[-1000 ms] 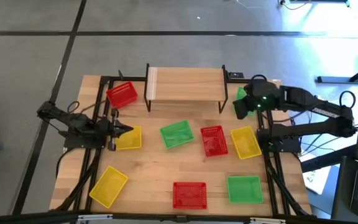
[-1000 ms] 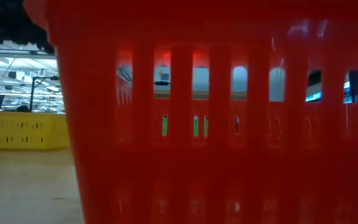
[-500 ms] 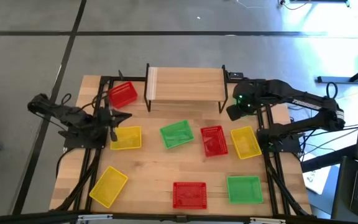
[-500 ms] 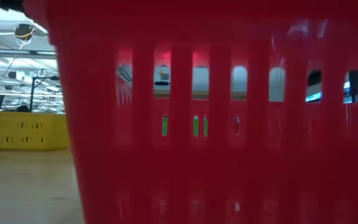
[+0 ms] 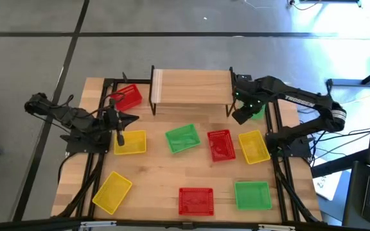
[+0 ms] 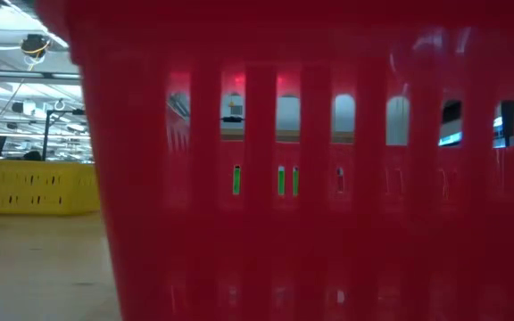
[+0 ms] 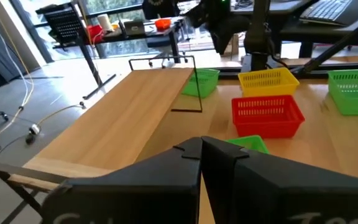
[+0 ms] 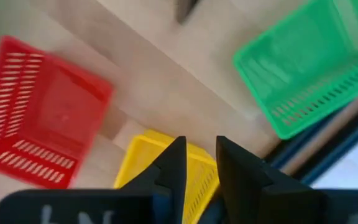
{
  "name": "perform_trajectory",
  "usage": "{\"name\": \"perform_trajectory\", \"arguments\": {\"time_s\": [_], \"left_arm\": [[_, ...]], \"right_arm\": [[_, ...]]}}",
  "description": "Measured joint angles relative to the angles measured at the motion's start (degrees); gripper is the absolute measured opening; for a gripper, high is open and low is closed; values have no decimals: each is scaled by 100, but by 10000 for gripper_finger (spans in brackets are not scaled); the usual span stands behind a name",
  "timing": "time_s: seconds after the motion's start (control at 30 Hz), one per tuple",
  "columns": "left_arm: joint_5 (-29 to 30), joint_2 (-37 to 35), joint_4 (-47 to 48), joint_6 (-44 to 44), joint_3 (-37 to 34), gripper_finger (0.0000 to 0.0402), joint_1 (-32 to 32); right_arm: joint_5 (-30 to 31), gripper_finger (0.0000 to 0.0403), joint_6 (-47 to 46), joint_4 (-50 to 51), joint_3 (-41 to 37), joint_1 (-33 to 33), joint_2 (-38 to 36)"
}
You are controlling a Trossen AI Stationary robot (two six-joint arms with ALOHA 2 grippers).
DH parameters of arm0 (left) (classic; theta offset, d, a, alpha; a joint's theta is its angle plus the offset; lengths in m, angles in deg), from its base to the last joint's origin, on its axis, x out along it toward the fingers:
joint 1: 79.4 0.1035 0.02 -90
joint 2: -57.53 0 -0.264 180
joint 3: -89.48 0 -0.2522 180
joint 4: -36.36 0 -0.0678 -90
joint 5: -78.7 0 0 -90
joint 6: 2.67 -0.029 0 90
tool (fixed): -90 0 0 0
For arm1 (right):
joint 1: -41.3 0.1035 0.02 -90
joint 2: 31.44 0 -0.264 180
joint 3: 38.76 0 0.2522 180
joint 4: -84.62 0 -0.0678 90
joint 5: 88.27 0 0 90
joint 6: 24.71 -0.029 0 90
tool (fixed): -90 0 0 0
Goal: Stack baskets on shelf by color
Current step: Put the top right yellow bin on the shelf
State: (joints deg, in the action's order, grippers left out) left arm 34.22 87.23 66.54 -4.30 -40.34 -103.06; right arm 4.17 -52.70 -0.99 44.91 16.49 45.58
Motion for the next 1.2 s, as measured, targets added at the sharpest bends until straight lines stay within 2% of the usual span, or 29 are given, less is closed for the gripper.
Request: {"name": "perform_trajectory", "arguments": {"time_s": [0.23, 0.4, 0.67, 0.9, 1.13, 1.2], "left_arm": [[0, 110, 7, 4, 51, 0, 0], [0, 110, 5, 7, 53, 0, 0], [0, 110, 3, 11, 53, 0, 2], [0, 110, 5, 15, 53, 0, 2], [0, 110, 5, 15, 53, 0, 2], [0, 110, 5, 15, 53, 0, 0]], "right_arm": [[25, 85, 1632, 131, -7, -91, 520], [52, 85, 2125, 433, -9, -94, 708], [336, 85, 3020, 463, -9, 69, 339], [317, 85, 3556, 415, -9, 71, -110], [-965, 85, 4046, 366, -9, 133, -464], [-1130, 85, 4054, 263, -9, 201, -527]]}}
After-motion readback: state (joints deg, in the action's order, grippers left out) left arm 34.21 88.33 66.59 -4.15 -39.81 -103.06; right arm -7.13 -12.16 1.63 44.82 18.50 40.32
